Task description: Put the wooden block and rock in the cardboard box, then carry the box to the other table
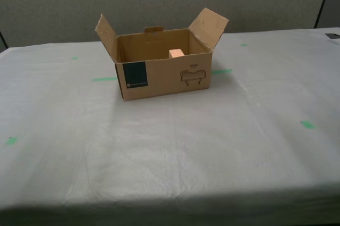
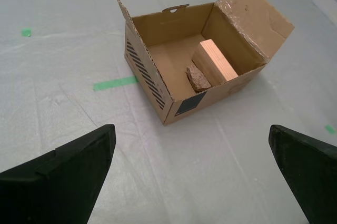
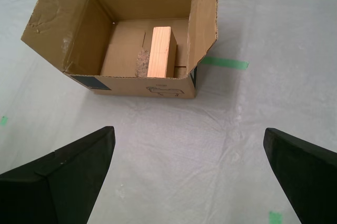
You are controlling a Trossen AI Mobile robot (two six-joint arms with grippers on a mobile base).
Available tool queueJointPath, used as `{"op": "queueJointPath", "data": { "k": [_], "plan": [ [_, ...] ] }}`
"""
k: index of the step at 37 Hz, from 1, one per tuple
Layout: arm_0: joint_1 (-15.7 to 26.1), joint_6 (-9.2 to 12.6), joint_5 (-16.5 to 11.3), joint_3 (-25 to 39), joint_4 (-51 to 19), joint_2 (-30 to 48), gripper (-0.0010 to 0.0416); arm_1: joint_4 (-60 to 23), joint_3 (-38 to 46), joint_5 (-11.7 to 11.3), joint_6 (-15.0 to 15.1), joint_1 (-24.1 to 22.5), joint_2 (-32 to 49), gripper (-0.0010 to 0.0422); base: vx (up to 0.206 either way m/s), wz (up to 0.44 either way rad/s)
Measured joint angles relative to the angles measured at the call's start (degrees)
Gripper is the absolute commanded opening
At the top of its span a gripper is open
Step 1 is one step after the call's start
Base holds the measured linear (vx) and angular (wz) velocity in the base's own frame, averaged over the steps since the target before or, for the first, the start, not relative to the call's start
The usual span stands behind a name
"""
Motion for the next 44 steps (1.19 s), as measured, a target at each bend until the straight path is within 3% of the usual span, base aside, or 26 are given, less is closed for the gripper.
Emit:
{"op": "queueJointPath", "data": {
  "k": [44],
  "plan": [
    [0.0, 0.0, 0.0, 0.0, -0.02, 0.0, 0.0393, 0.0, 0.0, 0.0, 0.0, 0.0, 0.0, 0.0398, 0.0, 0.0]
  ]
}}
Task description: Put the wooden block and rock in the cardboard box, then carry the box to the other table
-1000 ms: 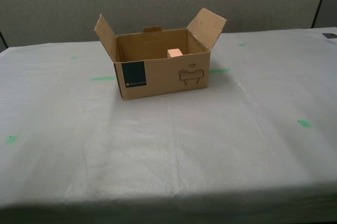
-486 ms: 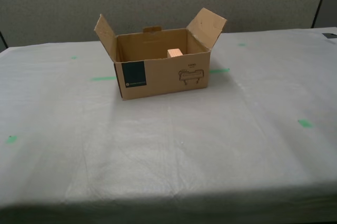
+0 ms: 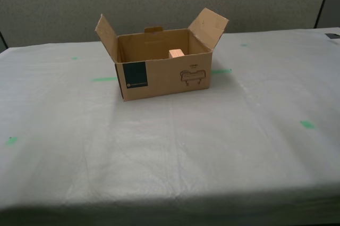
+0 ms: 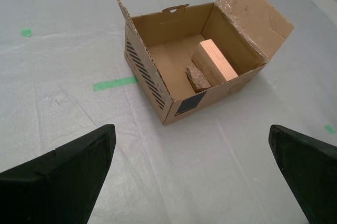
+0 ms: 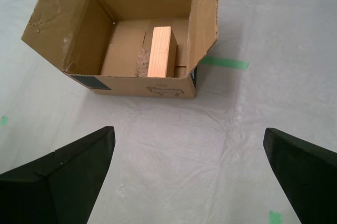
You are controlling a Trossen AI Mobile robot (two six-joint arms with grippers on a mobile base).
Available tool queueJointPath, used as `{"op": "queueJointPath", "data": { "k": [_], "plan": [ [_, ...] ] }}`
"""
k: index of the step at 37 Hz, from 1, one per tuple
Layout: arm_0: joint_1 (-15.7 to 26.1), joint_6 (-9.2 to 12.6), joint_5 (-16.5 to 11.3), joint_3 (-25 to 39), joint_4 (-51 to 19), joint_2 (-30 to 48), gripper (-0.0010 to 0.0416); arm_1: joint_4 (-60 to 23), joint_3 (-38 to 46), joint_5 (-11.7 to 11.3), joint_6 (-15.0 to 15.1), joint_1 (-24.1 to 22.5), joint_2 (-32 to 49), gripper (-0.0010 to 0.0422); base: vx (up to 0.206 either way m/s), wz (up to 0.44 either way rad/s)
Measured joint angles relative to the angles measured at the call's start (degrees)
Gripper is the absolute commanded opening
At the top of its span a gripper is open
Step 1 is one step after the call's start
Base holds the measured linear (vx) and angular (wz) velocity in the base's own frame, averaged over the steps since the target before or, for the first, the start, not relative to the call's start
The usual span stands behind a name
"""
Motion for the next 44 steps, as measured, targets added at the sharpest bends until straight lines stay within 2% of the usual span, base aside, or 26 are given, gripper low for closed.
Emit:
{"op": "queueJointPath", "data": {
  "k": [44],
  "plan": [
    [0.02, 0.0, 0.0, 0.0, 0.02, 0.0, 0.0394, 0.0, 0.0, 0.0, 0.0, 0.0, 0.0, 0.0398, 0.0, 0.0]
  ]
}}
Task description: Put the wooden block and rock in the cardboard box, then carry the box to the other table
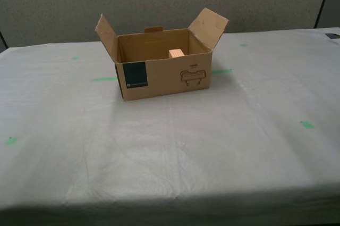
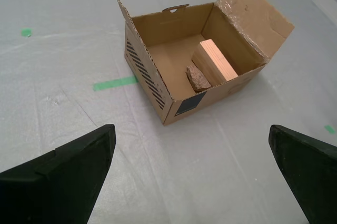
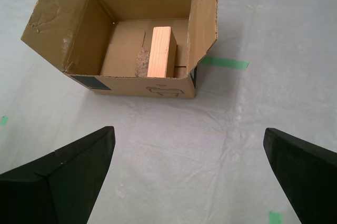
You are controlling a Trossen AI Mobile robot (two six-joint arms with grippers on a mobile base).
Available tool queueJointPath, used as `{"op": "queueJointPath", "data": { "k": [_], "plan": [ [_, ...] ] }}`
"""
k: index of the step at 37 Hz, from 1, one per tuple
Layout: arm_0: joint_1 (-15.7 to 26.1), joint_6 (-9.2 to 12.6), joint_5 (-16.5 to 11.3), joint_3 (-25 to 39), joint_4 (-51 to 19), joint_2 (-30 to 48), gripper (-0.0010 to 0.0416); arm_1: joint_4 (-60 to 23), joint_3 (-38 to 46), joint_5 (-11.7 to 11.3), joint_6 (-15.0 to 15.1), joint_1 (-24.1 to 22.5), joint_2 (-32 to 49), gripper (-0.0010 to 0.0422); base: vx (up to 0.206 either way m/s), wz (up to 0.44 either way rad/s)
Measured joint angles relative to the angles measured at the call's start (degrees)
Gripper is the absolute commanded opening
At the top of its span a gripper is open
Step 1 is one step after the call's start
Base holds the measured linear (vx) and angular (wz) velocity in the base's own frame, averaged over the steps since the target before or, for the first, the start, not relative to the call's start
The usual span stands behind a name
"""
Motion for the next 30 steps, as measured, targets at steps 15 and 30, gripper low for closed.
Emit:
{"op": "queueJointPath", "data": {
  "k": [15, 30],
  "plan": [
    [-0.02, 0.0, 0.0, 0.0, 0.0, 0.0, 0.0393, 0.0, 0.0, 0.0, 0.0, 0.0, 0.0, 0.0398, 0.0, 0.0],
    [-0.04, 0.0, 0.0, 0.0, 0.0, 0.0, 0.0394, 0.0, 0.0, 0.0, 0.0, 0.0, 0.0, 0.0398, 0.0, 0.0]
  ]
}}
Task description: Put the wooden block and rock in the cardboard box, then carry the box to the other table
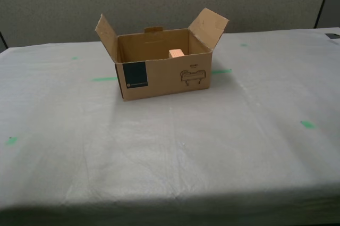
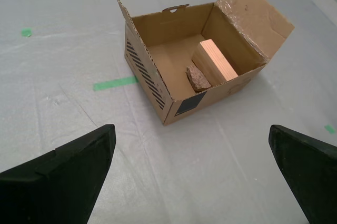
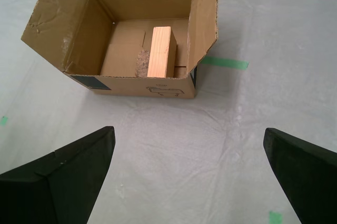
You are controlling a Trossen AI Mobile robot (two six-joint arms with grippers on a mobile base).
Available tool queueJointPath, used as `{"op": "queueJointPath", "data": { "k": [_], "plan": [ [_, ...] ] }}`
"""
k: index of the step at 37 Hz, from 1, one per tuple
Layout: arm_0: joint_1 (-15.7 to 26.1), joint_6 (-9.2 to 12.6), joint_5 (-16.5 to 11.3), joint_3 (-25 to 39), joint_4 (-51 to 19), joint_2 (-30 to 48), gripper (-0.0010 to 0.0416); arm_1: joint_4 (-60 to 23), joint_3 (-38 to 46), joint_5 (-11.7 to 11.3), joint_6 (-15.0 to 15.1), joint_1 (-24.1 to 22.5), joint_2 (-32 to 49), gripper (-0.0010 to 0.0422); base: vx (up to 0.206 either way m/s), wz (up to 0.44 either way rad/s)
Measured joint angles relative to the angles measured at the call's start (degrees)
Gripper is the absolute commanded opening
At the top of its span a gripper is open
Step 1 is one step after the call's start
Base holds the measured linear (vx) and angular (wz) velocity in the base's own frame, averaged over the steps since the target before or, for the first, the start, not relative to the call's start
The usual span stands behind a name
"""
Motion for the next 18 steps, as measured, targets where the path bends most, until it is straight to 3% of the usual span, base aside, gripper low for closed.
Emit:
{"op": "queueJointPath", "data": {
  "k": [18],
  "plan": [
    [0.0, 0.0, 0.0, 0.0, 0.0, 0.0, 0.0394, 0.0, 0.0, 0.0, 0.0, 0.0, 0.0, 0.0398, 0.0, 0.0]
  ]
}}
